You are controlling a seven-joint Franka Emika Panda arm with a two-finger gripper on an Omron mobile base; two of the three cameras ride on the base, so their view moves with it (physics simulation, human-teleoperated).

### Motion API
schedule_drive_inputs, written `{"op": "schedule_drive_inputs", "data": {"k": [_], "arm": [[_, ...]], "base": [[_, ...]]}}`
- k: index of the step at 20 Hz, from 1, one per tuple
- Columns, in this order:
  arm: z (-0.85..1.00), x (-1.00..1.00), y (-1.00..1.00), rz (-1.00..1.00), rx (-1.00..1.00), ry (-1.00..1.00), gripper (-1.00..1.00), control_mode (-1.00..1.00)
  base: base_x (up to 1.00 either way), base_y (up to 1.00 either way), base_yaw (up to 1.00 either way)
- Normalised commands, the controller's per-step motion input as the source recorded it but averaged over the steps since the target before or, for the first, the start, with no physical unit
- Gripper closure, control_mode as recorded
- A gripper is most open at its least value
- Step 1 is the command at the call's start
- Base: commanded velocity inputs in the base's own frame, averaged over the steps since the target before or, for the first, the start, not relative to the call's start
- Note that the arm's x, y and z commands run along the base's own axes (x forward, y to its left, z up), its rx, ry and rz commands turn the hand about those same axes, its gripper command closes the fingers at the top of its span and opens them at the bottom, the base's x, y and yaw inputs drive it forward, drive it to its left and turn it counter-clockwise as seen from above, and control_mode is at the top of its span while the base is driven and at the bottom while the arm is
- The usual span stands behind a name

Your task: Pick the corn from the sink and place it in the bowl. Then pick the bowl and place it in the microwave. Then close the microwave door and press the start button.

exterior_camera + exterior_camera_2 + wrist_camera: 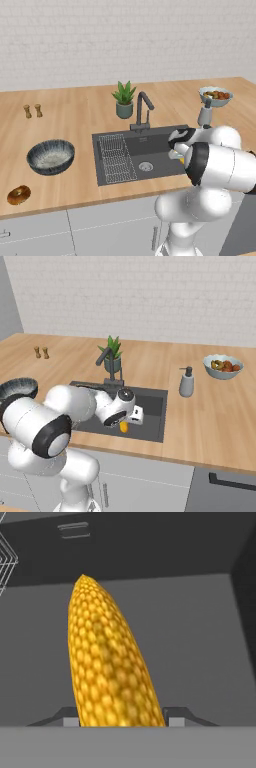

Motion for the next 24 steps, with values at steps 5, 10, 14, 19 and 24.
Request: {"op": "schedule_drive_inputs", "data": {"k": [5, 10, 14, 19, 24], "arm": [[1.0, -0.59, 0.0, -0.05, 0.02, -0.03, 1.0, -1.0], [0.92, -0.54, 0.01, 0.0, 0.0, -0.06, 1.0, -1.0], [0.15, -0.77, 0.32, 0.01, -0.03, -0.26, 1.0, -1.0], [0.66, -0.35, 0.66, 0.02, -0.04, -0.15, 1.0, -1.0], [0.56, -0.22, 0.92, 0.0, -0.04, 0.0, 1.0, -1.0]], "base": [[0.0, 0.0, 0.0], [0.0, 0.0, 0.0], [0.0, 0.0, 0.0], [0.0, 0.0, 0.0], [0.0, 0.0, 0.0]]}}
